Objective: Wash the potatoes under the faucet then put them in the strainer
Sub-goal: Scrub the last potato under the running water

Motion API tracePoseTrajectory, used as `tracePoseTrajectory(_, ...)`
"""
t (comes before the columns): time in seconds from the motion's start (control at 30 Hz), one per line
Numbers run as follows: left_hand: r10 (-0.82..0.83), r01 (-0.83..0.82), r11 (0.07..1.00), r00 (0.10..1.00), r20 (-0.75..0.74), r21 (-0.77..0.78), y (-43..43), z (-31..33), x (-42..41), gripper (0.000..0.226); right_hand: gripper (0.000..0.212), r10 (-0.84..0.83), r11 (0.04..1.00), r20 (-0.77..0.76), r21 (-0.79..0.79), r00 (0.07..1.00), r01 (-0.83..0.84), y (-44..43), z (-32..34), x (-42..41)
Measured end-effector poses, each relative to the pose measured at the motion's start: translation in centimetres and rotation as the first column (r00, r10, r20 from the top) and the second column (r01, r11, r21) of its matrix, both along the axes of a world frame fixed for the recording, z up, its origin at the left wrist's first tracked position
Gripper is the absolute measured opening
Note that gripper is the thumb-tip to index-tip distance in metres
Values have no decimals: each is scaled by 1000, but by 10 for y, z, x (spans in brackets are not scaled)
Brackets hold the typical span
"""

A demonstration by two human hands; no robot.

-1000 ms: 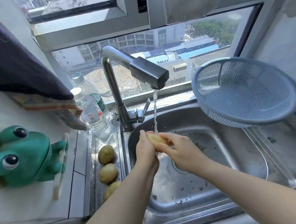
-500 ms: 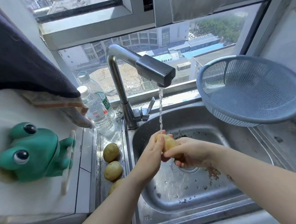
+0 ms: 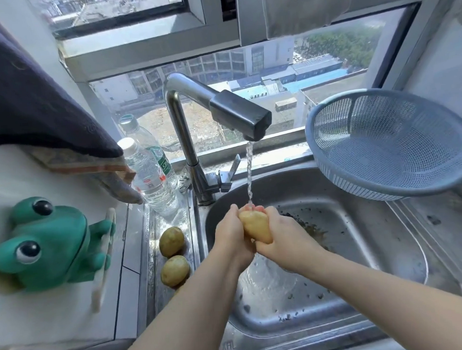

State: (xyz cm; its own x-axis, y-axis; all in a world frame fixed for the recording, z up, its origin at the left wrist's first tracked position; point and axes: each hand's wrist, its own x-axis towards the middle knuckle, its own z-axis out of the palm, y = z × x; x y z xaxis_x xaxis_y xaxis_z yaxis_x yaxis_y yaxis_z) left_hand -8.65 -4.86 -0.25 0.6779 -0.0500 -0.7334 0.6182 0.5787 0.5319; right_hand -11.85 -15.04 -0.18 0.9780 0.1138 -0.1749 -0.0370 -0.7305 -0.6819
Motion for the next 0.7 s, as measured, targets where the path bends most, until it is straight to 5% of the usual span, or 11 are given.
tracePoseTrajectory(0.13, -109, 104, 993, 990, 89, 53, -2, 4, -9, 34, 37, -12, 1000, -61, 20, 998, 14, -6, 1, 5)
tracePoseTrajectory(0.33, -203, 24, 913, 892, 404, 406, -11, -3, -37, 13, 32, 33, 999, -40, 26, 999, -32, -4, 7, 4)
tracePoseTrajectory(0.5, 54, -119, 947, 975, 218, 298, -20, 6, -22, 14, 42, 106, 983, 158, -164, 982, -80, -1, 1, -2)
tracePoseTrajectory(0.7, 224, -234, 972, 941, -253, -10, -11, 15, 9, 24, 62, 249, 898, 356, -434, 901, -76, -9, -17, -2)
